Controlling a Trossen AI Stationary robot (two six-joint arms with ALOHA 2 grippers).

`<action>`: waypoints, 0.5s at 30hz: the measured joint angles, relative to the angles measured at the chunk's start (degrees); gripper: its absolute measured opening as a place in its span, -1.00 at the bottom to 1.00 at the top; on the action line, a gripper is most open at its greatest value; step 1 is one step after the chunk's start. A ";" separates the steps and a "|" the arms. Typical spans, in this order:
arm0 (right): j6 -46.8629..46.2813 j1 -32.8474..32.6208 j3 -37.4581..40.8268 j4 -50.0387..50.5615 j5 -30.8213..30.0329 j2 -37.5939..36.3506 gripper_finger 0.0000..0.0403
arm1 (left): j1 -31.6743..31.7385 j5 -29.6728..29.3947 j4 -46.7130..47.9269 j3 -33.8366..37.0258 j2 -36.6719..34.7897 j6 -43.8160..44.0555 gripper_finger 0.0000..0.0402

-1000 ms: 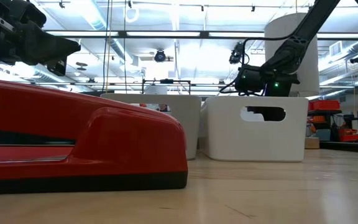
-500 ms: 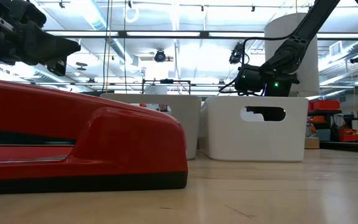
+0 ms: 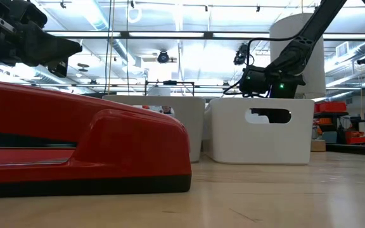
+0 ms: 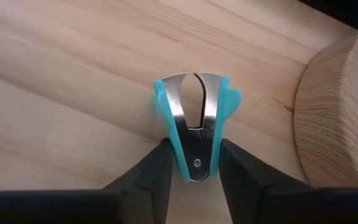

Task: Pick and place Stapler, Stapler remover, tape
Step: Put the light blue staple remover in the gray bin

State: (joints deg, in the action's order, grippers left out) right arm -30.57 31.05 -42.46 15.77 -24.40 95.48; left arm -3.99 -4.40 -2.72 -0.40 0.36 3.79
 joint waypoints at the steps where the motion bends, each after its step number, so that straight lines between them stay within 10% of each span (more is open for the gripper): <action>1: 0.02 0.00 0.00 0.00 -0.01 0.00 -0.41 | 0.00 0.00 0.00 0.00 0.02 0.00 -0.86; 15: 1.07 0.00 0.00 0.26 2.50 -1.49 -0.43 | 0.00 0.00 0.00 0.00 0.01 0.00 -0.86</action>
State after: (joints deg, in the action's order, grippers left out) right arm -29.50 31.05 -42.46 16.03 -21.91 93.99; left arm -3.99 -4.40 -2.72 -0.40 0.37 3.79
